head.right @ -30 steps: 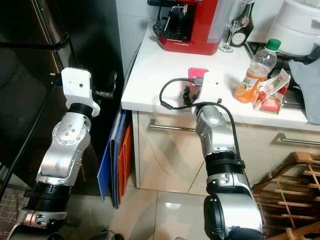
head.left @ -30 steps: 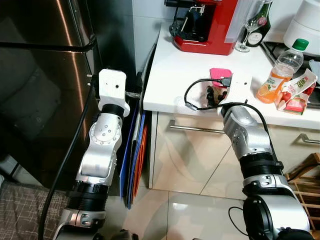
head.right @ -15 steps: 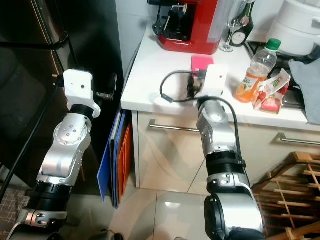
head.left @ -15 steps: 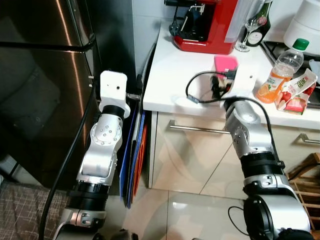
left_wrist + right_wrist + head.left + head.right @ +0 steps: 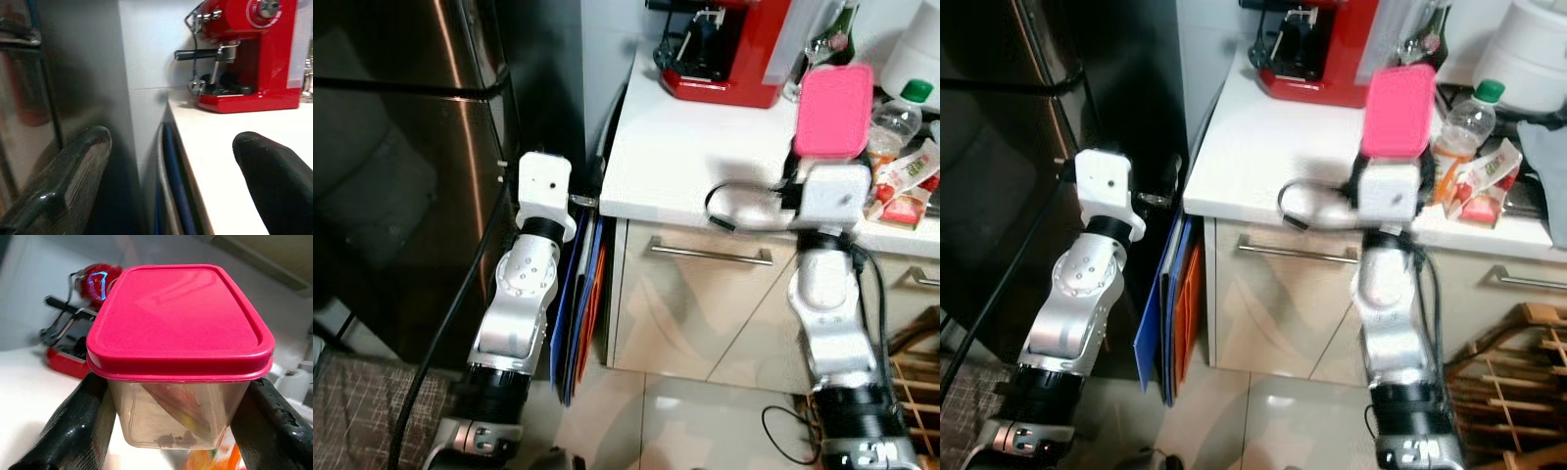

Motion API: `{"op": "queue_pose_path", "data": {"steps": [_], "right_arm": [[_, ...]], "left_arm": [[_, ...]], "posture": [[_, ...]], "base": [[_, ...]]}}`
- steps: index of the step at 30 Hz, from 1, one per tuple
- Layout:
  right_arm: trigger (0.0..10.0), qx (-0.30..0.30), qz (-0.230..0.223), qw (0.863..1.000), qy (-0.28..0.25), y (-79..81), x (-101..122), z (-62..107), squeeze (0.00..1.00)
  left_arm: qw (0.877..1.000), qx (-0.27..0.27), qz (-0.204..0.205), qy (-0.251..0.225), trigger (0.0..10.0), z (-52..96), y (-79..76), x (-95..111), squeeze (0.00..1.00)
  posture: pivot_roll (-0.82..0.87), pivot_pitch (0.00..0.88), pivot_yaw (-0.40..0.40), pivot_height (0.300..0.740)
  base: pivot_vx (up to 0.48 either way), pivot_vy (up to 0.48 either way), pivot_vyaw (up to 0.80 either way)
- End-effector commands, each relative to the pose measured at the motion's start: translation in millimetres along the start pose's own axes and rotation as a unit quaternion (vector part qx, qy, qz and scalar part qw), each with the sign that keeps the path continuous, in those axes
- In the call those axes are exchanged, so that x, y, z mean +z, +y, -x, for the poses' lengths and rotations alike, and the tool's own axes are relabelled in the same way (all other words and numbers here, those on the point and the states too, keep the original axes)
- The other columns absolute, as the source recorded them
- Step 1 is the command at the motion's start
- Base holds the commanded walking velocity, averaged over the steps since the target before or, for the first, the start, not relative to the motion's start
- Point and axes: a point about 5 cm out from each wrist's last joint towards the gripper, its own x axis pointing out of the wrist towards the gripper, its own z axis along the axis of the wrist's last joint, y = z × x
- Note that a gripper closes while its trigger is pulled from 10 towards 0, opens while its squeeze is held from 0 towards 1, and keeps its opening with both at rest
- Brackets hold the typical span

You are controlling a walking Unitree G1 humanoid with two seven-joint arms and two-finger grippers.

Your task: Restocking fridge

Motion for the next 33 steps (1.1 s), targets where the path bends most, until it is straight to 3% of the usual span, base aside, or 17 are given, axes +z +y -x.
{"op": "queue_pose_path", "data": {"steps": [1, 8, 15, 27, 29, 33], "right_arm": [[0.0, 0.002, -0.031, 1.0, -0.003, 4.3, 3.9, -3.0, 0.0], [0.0, 0.02, -0.097, 0.993, 0.062, 11.7, -11.2, -4.9, 0.0], [0.0, 0.031, -0.096, 0.993, 0.061, 14.2, -11.5, -3.2, 0.0], [0.0, 0.048, -0.104, 0.989, 0.097, 16.8, -22.9, -2.8, 0.0], [0.0, 0.076, -0.12, 0.983, 0.119, 24.5, -25.0, -2.3, 0.0], [0.0, 0.091, -0.12, 0.983, 0.104, 27.1, -18.6, -5.7, 0.0]], "left_arm": [[1.0, -0.008, -0.009, -0.009, 10.0, -4.2, -1.8, 3.9, 0.0], [1.0, -0.014, -0.013, -0.015, 10.0, -7.2, -3.9, 5.1, 0.0], [1.0, -0.015, -0.007, -0.013, 10.0, -5.1, -6.9, 3.0, 0.0], [1.0, -0.015, 0.001, -0.012, 10.0, -5.0, -11.3, 1.8, 0.0], [1.0, -0.014, 0.001, -0.011, 10.0, -4.4, -11.6, 1.0, 0.0], [1.0, -0.011, 0.004, -0.011, 10.0, -4.7, -12.9, 1.0, 0.0]], "posture": [[-0.04, 0.0, -0.001, 0.74], [-0.05, 0.0, 0.005, 0.74], [-0.05, 0.0, -0.003, 0.74], [-0.05, 0.0, -0.014, 0.74], [-0.05, 0.0, -0.018, 0.74], [-0.06, 0.0, -0.031, 0.74]], "base": [[0.0, 0.0, 0.0], [0.0, 0.0, 0.0], [0.0, 0.0, 0.0], [-0.276, 0.0, 0.0], [-0.287, 0.0, 0.0], [-0.286, 0.0, 0.0]]}}
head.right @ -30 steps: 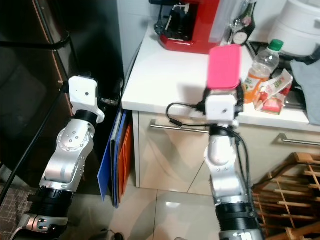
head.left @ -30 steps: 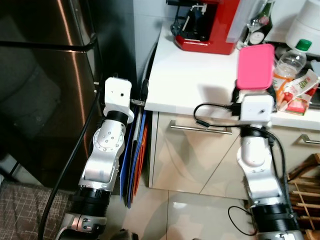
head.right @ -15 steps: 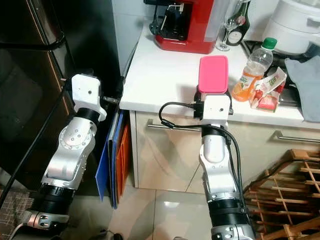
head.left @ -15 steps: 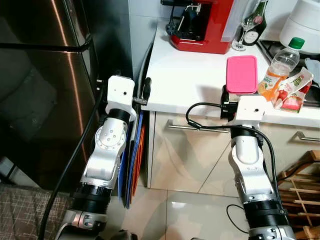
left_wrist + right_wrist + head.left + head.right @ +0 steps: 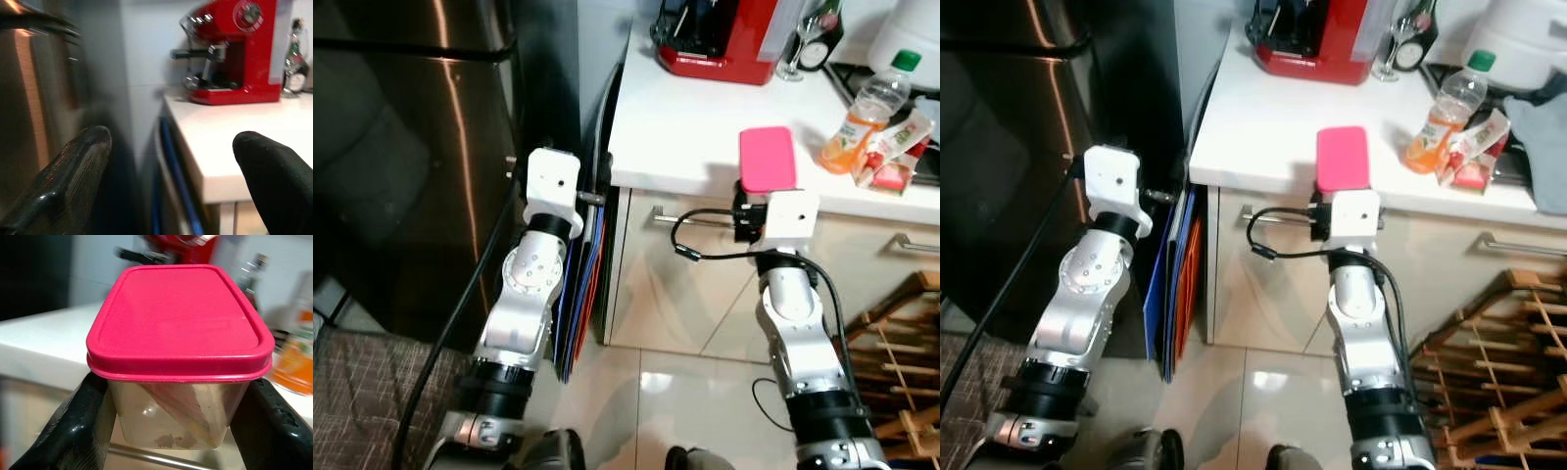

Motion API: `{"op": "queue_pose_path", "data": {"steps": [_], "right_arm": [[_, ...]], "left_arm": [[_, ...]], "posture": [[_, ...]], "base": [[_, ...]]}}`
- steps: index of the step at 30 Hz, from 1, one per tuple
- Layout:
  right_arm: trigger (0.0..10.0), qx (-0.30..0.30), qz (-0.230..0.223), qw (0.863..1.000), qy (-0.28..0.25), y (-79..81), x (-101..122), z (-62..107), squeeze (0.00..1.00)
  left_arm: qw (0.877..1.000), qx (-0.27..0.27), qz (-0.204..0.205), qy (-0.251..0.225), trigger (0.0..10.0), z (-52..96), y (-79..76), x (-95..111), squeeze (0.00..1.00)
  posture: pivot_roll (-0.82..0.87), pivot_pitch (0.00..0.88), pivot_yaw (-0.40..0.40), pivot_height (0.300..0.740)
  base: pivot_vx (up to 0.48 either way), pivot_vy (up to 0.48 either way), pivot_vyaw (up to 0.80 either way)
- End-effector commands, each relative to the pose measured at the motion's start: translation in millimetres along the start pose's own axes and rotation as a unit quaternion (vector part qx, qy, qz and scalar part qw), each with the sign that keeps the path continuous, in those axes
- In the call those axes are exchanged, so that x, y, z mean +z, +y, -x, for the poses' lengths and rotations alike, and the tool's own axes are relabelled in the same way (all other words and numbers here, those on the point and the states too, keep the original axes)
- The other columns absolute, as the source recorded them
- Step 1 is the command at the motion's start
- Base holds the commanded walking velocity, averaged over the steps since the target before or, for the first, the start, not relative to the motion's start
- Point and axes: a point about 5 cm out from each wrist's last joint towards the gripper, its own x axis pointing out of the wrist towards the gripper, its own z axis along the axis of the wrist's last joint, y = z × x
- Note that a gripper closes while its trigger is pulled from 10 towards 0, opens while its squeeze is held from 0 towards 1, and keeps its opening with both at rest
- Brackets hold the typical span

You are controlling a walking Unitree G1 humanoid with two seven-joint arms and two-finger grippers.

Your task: Restocking fridge

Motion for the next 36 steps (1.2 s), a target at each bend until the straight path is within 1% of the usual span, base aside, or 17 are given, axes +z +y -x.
{"op": "queue_pose_path", "data": {"steps": [1, 7, 8, 10, 17, 21, 22, 23, 24, 26, 28, 30, 32, 33, 34, 35, 36], "right_arm": [[0.0, 0.008, 0.002, 1.0, -0.01, -0.6, 6.2, -4.1, 0.0], [0.0, 0.009, 0.01, 1.0, -0.001, -9.0, 2.9, -4.2, 0.0], [0.0, 0.009, 0.017, 1.0, 0.004, -12.6, 0.6, -3.8, 0.0], [0.0, 0.01, 0.021, 1.0, 0.008, -13.3, -1.4, -3.0, 0.0], [0.0, 0.007, 0.011, 0.999, 0.031, -11.5, -12.9, 0.3, 0.0], [0.0, 0.02, 0.005, 0.999, 0.046, -4.5, -20.1, 0.7, 0.0], [0.0, 0.032, 0.005, 0.998, 0.054, -0.5, -23.3, -0.9, 0.0], [0.0, 0.032, 0.005, 0.998, 0.054, -0.5, -23.3, -0.9, 0.0], [0.0, 0.046, 0.007, 0.997, 0.061, 3.5, -26.4, -0.6, 0.0], [0.0, 0.054, 0.006, 0.996, 0.074, 7.6, -34.1, 2.3, 0.0], [0.0, 0.052, -0.003, 0.995, 0.086, 9.3, -37.6, 4.7, 0.0], [0.0, 0.059, -0.005, 0.994, 0.091, 12.3, -38.4, 6.6, 0.0], [0.0, 0.067, 0.0, 0.993, 0.096, 14.4, -41.5, 10.3, 0.0], [0.0, 0.067, 0.0, 0.993, 0.096, 14.4, -41.5, 10.3, 0.0], [0.0, 0.06, -0.001, 0.993, 0.098, 10.9, -43.5, 11.9, 0.0], [0.0, 0.052, 0.001, 0.994, 0.099, 7.7, -45.6, 13.9, 0.0], [0.0, 0.052, 0.001, 0.994, 0.099, 7.7, -45.6, 13.9, 0.0]], "left_arm": [[1.0, 0.001, 0.002, 0.004, 10.0, 0.3, -3.8, -2.1, 0.0], [1.0, 0.0, 0.009, 0.002, 10.0, 0.7, -9.9, -2.0, 0.0], [1.0, -0.001, 0.012, 0.003, 10.0, 1.3, -12.4, -2.8, 0.0], [1.0, -0.004, 0.012, 0.004, 10.0, 2.1, -13.8, -4.3, 0.0], [1.0, -0.003, -0.002, 0.014, 10.0, 5.5, -8.4, -11.3, 0.0], [0.999, 0.013, -0.015, 0.03, 10.0, 16.2, 2.9, -19.5, 0.0], [0.998, 0.026, -0.017, 0.046, 10.0, 23.1, 8.4, -26.0, 0.0], [0.998, 0.026, -0.017, 0.046, 10.0, 23.1, 8.4, -26.0, 0.0], [0.997, 0.038, -0.007, 0.061, 10.0, 31.0, 11.2, -30.9, 0.0], [0.996, 0.048, 0.007, 0.073, 10.0, 38.6, 12.9, -38.5, 0.0], [0.994, 0.064, 0.033, 0.077, 10.0, 43.0, 17.2, -39.5, 0.0], [0.995, 0.056, 0.024, 0.075, 10.0, 43.4, 18.7, -37.9, 0.0], [0.997, 0.031, 0.023, 0.068, 10.0, 40.2, 15.2, -36.2, 0.0], [0.997, 0.031, 0.023, 0.068, 10.0, 40.2, 15.2, -36.2, 0.0], [0.997, 0.017, 0.027, 0.068, 10.0, 37.1, 10.9, -34.9, 0.0], [0.997, 0.007, 0.031, 0.07, 10.0, 36.2, 6.9, -35.5, 0.0], [0.997, 0.007, 0.031, 0.07, 10.0, 36.2, 6.9, -35.5, 0.0]], "posture": [[-0.06, 0.0, -0.037, 0.74], [-0.07, 0.0, -0.05, 0.74], [-0.07, 0.0, -0.058, 0.74], [-0.07, 0.0, -0.055, 0.74], [-0.05, 0.0, -0.049, 0.74], [0.0, 0.0, -0.061, 0.74], [0.01, 0.0, -0.067, 0.74], [0.01, 0.0, -0.067, 0.74], [0.03, 0.0, -0.08, 0.74], [0.04, 0.0, -0.093, 0.74], [0.04, 0.0, -0.1, 0.74], [0.03, 0.0, -0.097, 0.74], [0.0, 0.0, -0.079, 0.74], [0.0, 0.0, -0.079, 0.74], [-0.02, 0.0, -0.043, 0.74], [-0.03, 0.0, -0.035, 0.74], [-0.03, 0.0, -0.035, 0.74]], "base": [[-0.277, 0.0, 0.0], [-0.254, 0.0, 0.0], [0.0, 0.0, 0.0], [0.0, 0.0, 0.0], [0.0, 0.0, 0.0], [0.0, 0.0, 0.0], [0.0, 0.0, 0.0], [0.0, 0.0, 0.0], [0.0, 0.0, 0.0], [0.0, 0.0, 0.0], [0.0, 0.0, 0.0], [0.0, 0.0, 0.0], [0.0, -0.371, 0.0], [0.0, -0.48, 0.0], [0.0, -0.48, 0.0], [0.0, -0.48, 0.0], [0.0, -0.48, 0.0]]}}
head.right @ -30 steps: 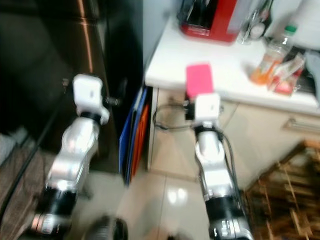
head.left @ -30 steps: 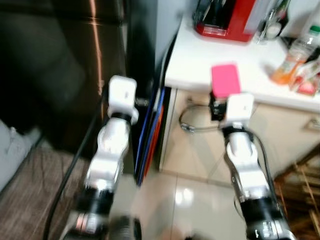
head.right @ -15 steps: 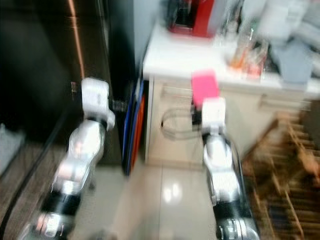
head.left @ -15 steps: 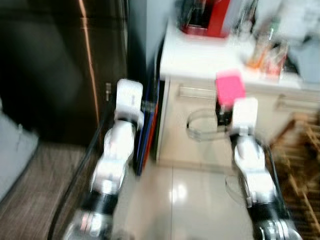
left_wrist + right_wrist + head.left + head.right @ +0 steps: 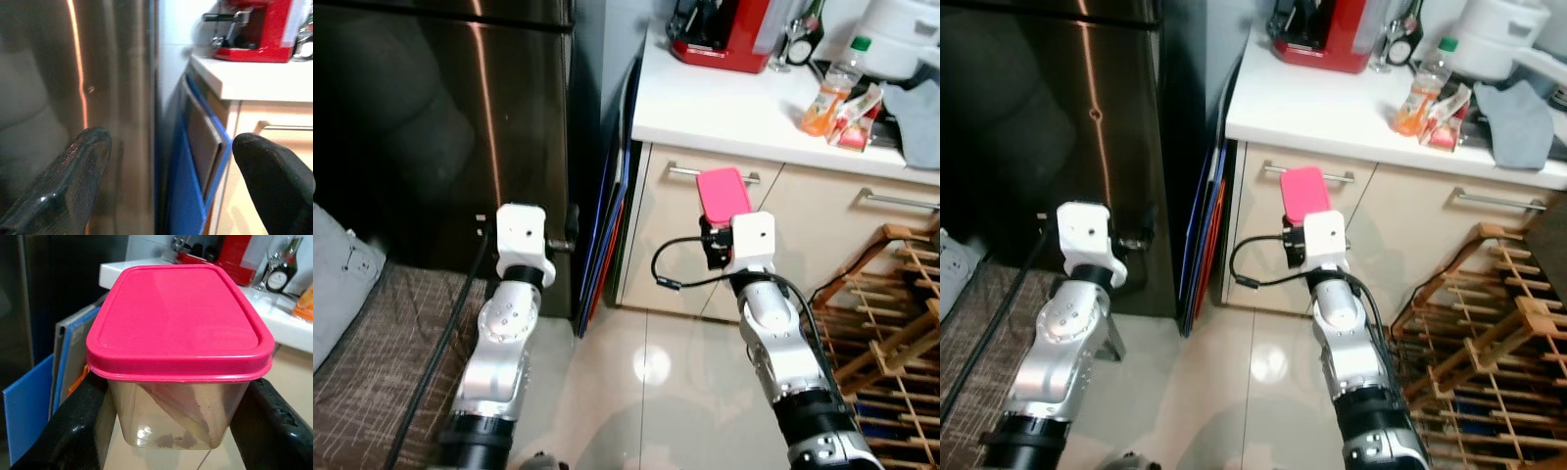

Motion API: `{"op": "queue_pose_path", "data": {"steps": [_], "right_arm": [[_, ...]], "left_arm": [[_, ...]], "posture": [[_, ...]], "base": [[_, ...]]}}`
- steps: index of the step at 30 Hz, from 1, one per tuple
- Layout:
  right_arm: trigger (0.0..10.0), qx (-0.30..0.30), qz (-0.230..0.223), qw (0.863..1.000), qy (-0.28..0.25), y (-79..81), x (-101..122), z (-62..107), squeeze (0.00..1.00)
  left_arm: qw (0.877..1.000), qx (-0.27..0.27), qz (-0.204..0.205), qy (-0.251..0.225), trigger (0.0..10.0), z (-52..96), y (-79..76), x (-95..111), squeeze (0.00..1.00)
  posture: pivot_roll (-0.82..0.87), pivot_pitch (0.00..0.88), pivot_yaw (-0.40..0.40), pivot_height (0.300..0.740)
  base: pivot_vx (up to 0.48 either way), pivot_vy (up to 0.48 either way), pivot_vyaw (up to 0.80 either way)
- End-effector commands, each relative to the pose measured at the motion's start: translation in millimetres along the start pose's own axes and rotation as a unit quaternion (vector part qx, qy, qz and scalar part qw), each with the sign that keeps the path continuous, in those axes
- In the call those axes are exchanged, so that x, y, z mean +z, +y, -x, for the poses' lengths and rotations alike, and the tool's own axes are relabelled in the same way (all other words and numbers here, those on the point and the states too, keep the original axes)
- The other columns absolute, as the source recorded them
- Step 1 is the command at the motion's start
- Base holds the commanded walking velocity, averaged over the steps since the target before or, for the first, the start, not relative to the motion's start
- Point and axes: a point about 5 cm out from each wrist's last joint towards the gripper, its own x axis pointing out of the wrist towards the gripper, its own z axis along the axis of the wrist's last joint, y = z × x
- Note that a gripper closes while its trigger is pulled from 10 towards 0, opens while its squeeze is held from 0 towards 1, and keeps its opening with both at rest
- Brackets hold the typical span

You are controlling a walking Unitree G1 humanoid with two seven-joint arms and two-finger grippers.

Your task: Restocking fridge

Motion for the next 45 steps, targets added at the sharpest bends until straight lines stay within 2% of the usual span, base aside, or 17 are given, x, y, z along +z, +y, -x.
{"op": "queue_pose_path", "data": {"steps": [1, 5, 8, 14, 18, 27, 39, 45], "right_arm": [[0.0, -0.027, 0.006, 1.0, 0.008, -14.4, -7.2, 5.2, 0.0], [0.0, -0.058, -0.006, 0.998, 0.017, -23.1, -12.1, 6.9, 0.0], [0.0, -0.047, 0.004, 0.999, 0.01, -20.1, -9.4, 6.8, 0.0], [0.0, -0.058, 0.005, 0.998, 0.012, -29.1, -9.2, 4.5, 0.0], [0.0, -0.053, 0.007, 0.999, 0.012, -27.5, -8.5, 2.4, 0.0], [0.0, -0.058, 0.002, 0.998, 0.009, -29.0, -4.4, -4.1, 0.0], [0.0, -0.071, -0.001, 0.997, 0.007, -35.0, -4.1, -5.3, 0.0], [0.0, -0.078, -0.005, 0.997, 0.011, -35.5, -7.5, -3.4, 0.0]], "left_arm": [[0.999, -0.038, 0.011, -0.005, 10.0, -3.7, -17.0, 3.8, 0.0], [0.997, -0.073, 0.003, -0.017, 10.0, -7.5, -27.5, 8.8, 0.0], [0.995, -0.091, -0.003, -0.028, 10.0, -13.0, -29.7, 14.0, 0.0], [0.994, -0.102, -0.021, -0.037, 10.0, -15.2, -33.1, 13.4, 0.0], [0.994, -0.097, -0.038, -0.023, 10.0, -15.0, -32.2, 5.1, 0.0], [0.995, -0.092, -0.022, -0.025, 10.0, -20.7, -31.9, 5.7, 0.0], [0.994, -0.104, 0.013, -0.037, 10.0, -28.1, -35.7, 9.5, 0.0], [0.99, -0.137, 0.014, -0.044, 10.0, -25.3, -41.9, 10.9, 0.0]], "posture": [[-0.04, 0.0, -0.024, 0.74], [-0.06, 0.0, -0.002, 0.74], [-0.07, 0.0, 0.003, 0.74], [-0.06, 0.0, -0.01, 0.74], [-0.06, 0.0, -0.023, 0.74], [-0.07, 0.0, -0.015, 0.74], [-0.09, 0.0, 0.005, 0.74], [-0.1, 0.0, 0.019, 0.74]], "base": [[0.0, -0.48, 0.0], [0.0, -0.48, 0.0], [0.0, -0.32, 0.0], [0.0, 0.0, 0.0], [0.0, -0.36, 0.0], [0.0, 0.0, 0.0], [-0.205, -0.252, 0.0], [0.0, -0.129, 0.0]]}}
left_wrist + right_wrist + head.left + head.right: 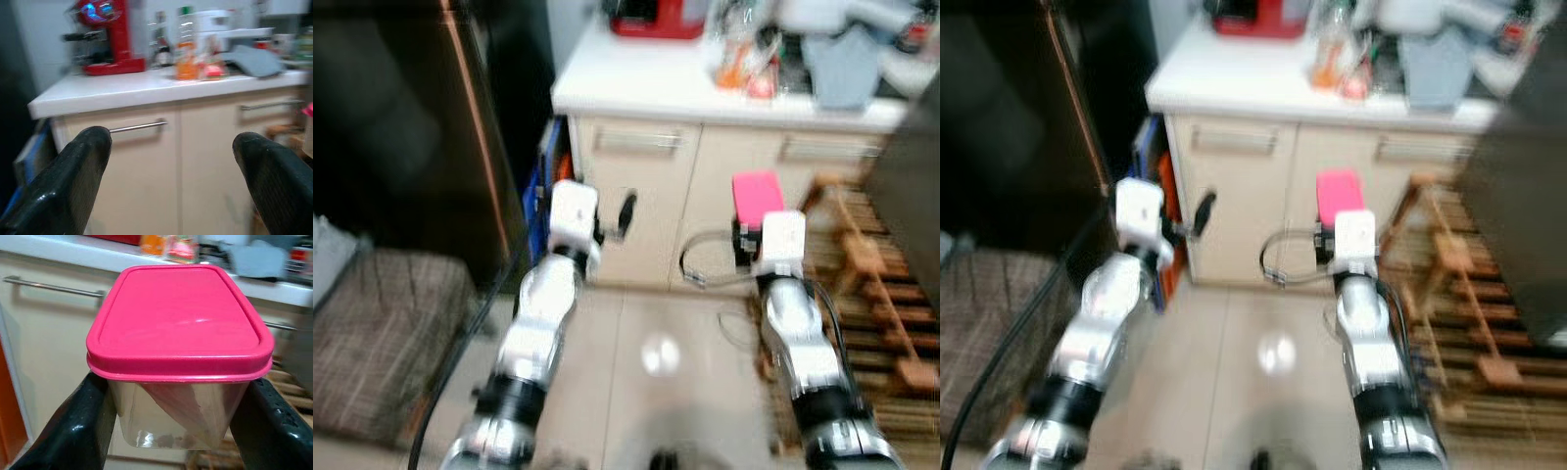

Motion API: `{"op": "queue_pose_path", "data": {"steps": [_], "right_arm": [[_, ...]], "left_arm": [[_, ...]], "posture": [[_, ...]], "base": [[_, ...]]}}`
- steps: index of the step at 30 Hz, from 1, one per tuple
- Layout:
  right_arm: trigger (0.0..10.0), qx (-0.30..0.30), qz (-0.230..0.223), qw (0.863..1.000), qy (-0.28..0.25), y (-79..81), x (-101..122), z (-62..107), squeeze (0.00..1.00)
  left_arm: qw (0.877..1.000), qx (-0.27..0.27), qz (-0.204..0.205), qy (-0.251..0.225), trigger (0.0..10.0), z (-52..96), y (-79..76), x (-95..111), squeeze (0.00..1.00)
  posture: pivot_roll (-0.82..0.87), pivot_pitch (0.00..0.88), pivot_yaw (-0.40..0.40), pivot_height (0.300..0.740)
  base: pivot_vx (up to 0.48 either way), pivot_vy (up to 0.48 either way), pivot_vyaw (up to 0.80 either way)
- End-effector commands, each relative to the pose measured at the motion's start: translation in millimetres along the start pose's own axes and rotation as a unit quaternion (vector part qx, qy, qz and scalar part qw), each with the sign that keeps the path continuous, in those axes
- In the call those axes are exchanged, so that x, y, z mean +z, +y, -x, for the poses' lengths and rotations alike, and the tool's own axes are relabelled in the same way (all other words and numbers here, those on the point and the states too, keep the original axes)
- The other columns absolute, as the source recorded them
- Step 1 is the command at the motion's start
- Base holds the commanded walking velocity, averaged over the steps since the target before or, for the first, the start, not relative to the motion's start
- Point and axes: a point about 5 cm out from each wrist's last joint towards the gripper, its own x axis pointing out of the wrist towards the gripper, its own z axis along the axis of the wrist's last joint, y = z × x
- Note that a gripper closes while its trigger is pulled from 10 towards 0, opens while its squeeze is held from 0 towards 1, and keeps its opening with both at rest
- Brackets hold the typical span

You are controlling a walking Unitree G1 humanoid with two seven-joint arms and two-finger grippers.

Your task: Restocking fridge

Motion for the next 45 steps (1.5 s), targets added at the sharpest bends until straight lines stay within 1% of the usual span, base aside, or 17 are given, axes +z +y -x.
{"op": "queue_pose_path", "data": {"steps": [1, 19, 23, 30, 40, 43, 45], "right_arm": [[0.0, -0.006, -0.006, 1.0, -0.006, -1.1, 1.1, 0.0, 0.0], [0.0, -0.002, -0.003, 1.0, 0.006, -0.9, -7.5, 5.6, 0.0], [0.0, -0.002, 0.003, 1.0, 0.012, -5.1, -12.7, 10.5, 0.0], [0.0, -0.009, 0.006, 1.0, 0.011, -9.6, -13.5, 12.3, 0.0], [0.0, -0.068, 0.024, 0.997, -0.025, -26.2, -5.9, 19.3, 0.0], [0.0, -0.076, 0.025, 0.996, -0.036, -27.5, -1.8, 23.0, 0.0], [0.0, -0.07, 0.025, 0.996, -0.042, -27.3, 0.1, 27.5, 0.0]], "left_arm": [[1.0, -0.012, -0.002, -0.014, 10.0, -0.7, -1.3, 5.7, 0.0], [0.999, -0.044, 0.002, -0.027, 10.0, 0.2, -8.6, 7.8, 0.0], [0.998, -0.053, 0.003, -0.027, 10.0, 1.3, -11.2, 6.9, 0.0], [0.998, -0.057, 0.005, -0.025, 10.0, 0.1, -11.9, 6.3, 0.0], [0.998, -0.056, 0.015, -0.02, 10.0, -1.0, -11.9, 4.4, 0.0], [0.998, -0.056, 0.015, -0.02, 10.0, -0.8, -12.4, 4.2, 0.0], [0.998, -0.057, 0.014, -0.021, 10.0, -0.8, -12.6, 4.2, 0.0]], "posture": [[-0.1, 0.0, 0.02, 0.74], [-0.1, 0.0, 0.023, 0.74], [-0.11, 0.0, 0.026, 0.74], [-0.12, 0.0, 0.029, 0.74], [-0.12, 0.0, 0.022, 0.74], [-0.12, 0.0, 0.021, 0.74], [-0.12, 0.0, 0.019, 0.74]], "base": [[0.0, -0.48, 0.0], [0.0, -0.477, 0.0], [0.0, -0.472, 0.0], [0.0, -0.472, 0.0], [0.0, -0.472, 0.0], [0.0, -0.472, 0.0], [0.0, -0.472, 0.0]]}}
